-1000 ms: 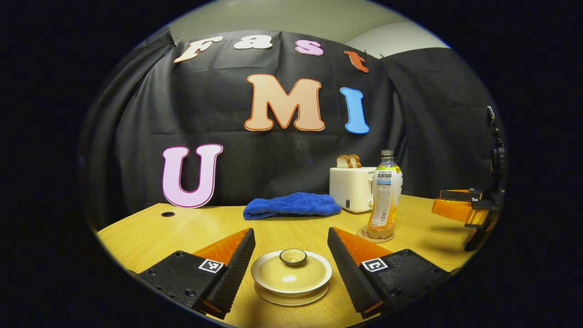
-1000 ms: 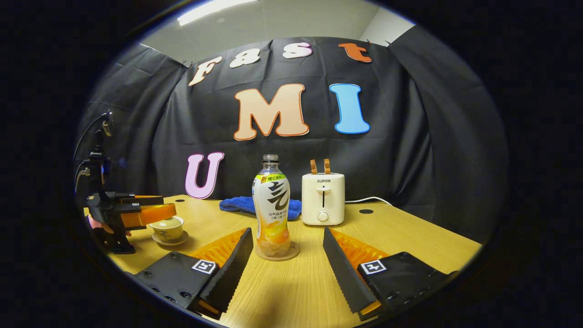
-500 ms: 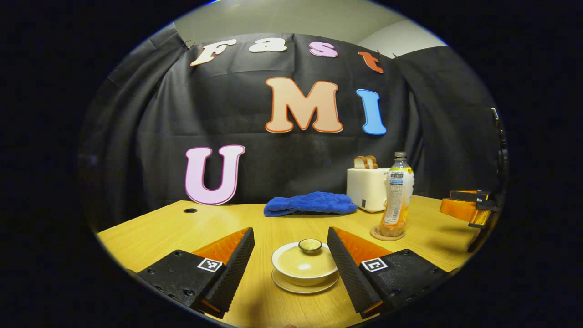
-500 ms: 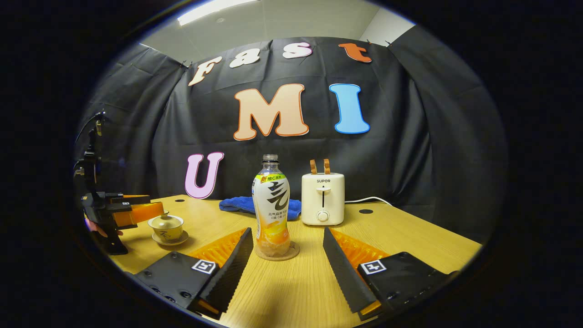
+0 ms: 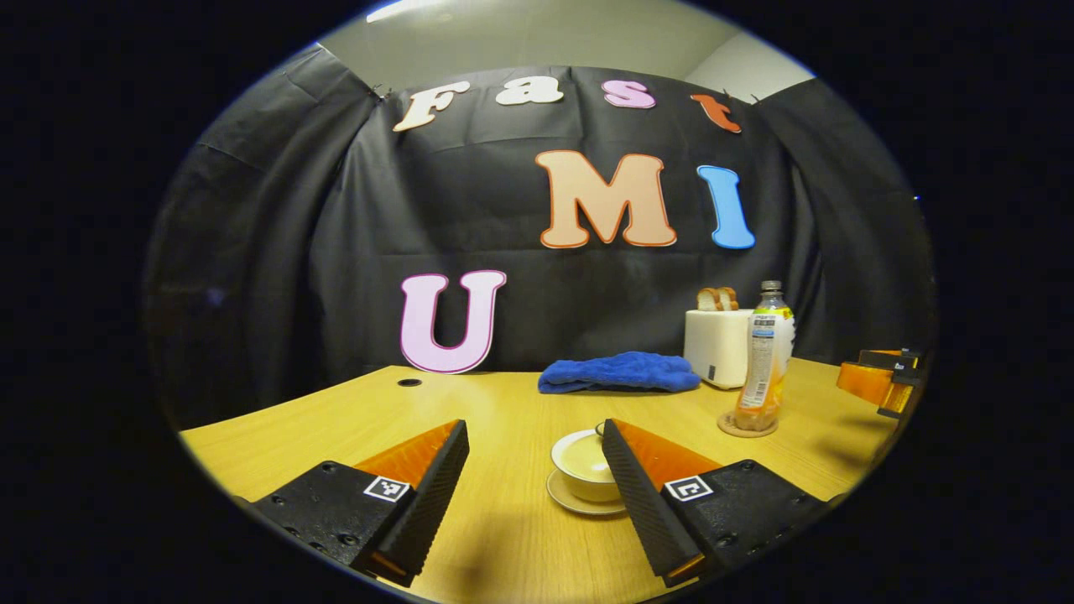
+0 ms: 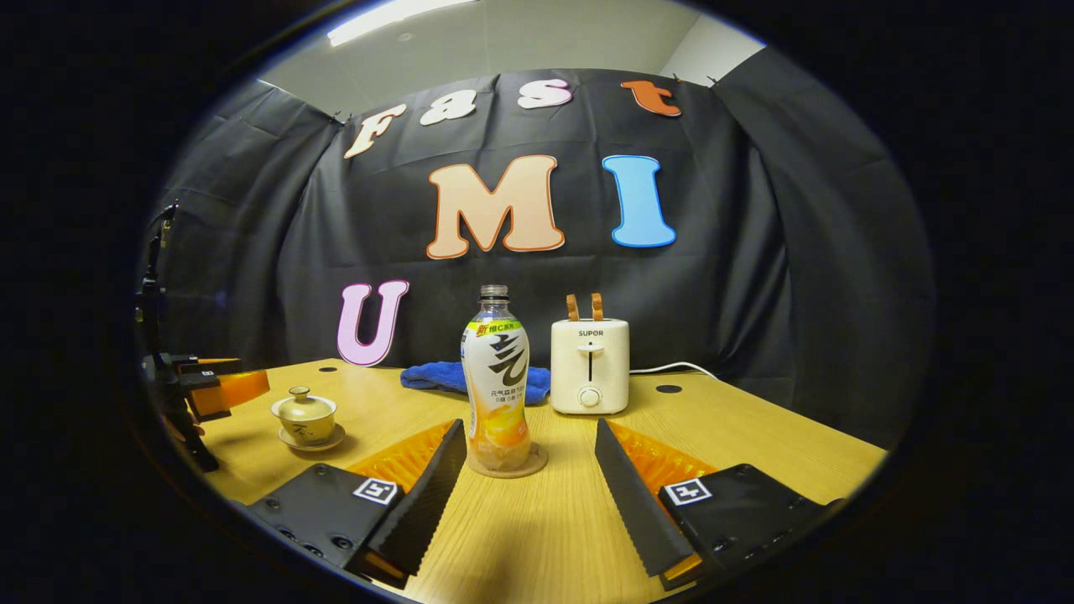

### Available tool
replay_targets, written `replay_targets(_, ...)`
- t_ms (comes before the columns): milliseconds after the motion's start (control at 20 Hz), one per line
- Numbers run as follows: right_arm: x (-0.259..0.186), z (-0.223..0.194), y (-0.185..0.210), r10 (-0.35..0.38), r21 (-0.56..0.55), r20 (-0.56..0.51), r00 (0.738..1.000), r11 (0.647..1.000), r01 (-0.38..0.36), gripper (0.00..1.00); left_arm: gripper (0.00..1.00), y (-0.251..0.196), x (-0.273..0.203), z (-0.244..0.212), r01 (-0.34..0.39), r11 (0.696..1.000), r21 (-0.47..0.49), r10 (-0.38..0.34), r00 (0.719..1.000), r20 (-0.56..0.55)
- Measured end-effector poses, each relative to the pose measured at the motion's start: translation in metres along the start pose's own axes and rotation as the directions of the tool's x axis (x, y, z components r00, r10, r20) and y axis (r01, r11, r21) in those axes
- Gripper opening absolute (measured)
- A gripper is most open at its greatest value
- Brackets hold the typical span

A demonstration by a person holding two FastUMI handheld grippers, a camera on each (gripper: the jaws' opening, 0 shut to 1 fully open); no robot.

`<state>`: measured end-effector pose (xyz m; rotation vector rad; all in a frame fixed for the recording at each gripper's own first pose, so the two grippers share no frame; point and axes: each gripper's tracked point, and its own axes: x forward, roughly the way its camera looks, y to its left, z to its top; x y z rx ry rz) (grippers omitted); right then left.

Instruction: Open the teacup lid with one hand, grasp the water bottle and pour water into the teacup with the other hand; after pouring, place the water bottle on the coaster and then close the teacup lid.

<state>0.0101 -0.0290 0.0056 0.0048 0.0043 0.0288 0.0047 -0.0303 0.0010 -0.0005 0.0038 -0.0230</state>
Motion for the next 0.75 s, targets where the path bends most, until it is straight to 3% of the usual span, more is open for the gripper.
replay_targets(100, -0.001, 0.0, -0.008, -0.04, -0.001, 0.001, 0.999, 0.999, 0.04, 1.0, 0.94, 0.01, -0.001, 0.0, -0.054, 0.999, 0.002, 0.054, 0.999, -0.001)
replay_targets(450, -0.005, 0.001, -0.019, -0.109, -0.003, 0.005, 0.994, 0.994, 0.109, 0.94, 0.94, 0.031, -0.011, -0.001, -0.188, 0.982, 0.003, 0.188, 0.982, -0.004)
replay_targets(750, -0.005, 0.001, -0.019, -0.109, -0.003, 0.002, 0.994, 0.994, 0.109, 0.94, 0.94, 0.028, -0.012, -0.001, -0.184, 0.983, 0.0, 0.184, 0.983, -0.005)
